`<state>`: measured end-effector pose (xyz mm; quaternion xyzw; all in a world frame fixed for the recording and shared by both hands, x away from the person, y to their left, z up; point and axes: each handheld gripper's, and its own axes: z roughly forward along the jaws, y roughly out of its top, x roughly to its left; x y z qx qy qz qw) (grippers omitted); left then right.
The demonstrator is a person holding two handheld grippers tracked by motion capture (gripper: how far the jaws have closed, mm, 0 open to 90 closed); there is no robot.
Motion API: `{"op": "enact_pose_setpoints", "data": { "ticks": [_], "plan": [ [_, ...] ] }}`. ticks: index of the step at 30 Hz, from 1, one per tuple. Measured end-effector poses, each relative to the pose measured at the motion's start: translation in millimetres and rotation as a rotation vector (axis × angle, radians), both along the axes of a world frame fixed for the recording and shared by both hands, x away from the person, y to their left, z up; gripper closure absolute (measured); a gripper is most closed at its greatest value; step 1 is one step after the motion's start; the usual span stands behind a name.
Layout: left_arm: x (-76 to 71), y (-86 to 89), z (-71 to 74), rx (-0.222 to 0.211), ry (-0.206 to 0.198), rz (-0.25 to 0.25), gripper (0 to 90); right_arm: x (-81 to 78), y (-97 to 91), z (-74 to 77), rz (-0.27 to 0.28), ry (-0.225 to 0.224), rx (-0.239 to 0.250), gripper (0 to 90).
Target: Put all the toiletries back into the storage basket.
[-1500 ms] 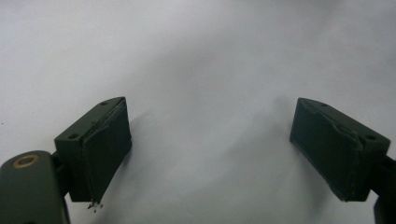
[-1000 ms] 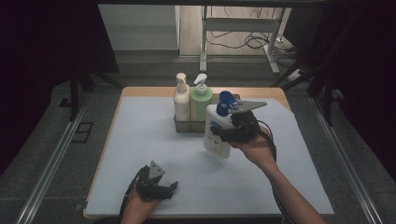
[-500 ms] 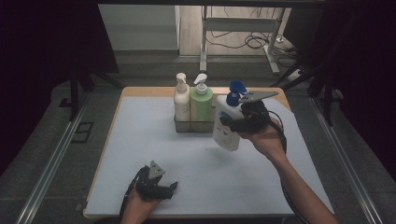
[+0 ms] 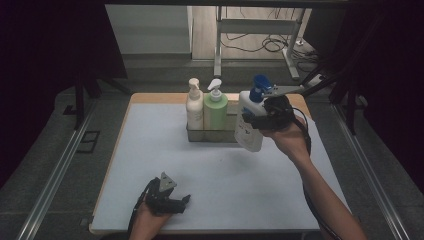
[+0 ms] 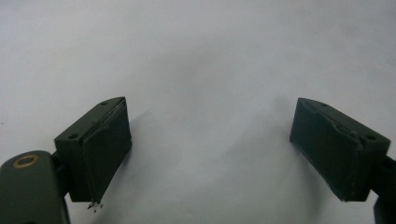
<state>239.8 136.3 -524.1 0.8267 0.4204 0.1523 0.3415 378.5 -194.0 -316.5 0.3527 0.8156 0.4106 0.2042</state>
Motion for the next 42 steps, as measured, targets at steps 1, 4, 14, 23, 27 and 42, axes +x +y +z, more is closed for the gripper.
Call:
{"op": "enact_pose_setpoints", "data": {
  "ticks": [1,4,14,23,27,42],
  "plan": [
    [0.0,0.0,0.0,0.000,0.000,0.000,12.2,1.5,-0.2,0.4,-0.002,0.000,-0.001,39.9],
    [0.1,0.0,0.0,0.001,-0.001,0.000,12.2,5.5,0.7,1.8,-0.013,-0.003,-0.005,39.9],
    [0.0,0.0,-0.1,0.000,-0.001,0.000,12.2,23.8,3.3,7.8,-0.045,-0.007,0.002,40.0],
    [0.0,0.0,0.0,0.000,-0.001,0.000,12.2,39.3,6.5,8.4,-0.069,-0.014,0.002,40.0],
    [0.1,0.1,0.0,0.000,0.000,0.000,12.2,47.1,8.2,7.1,-0.086,-0.016,-0.006,39.9],
    [-0.1,-0.2,-0.2,-0.003,-0.001,0.002,12.2,72.4,13.0,2.7,-0.136,-0.022,0.011,40.0]
  ]
}}
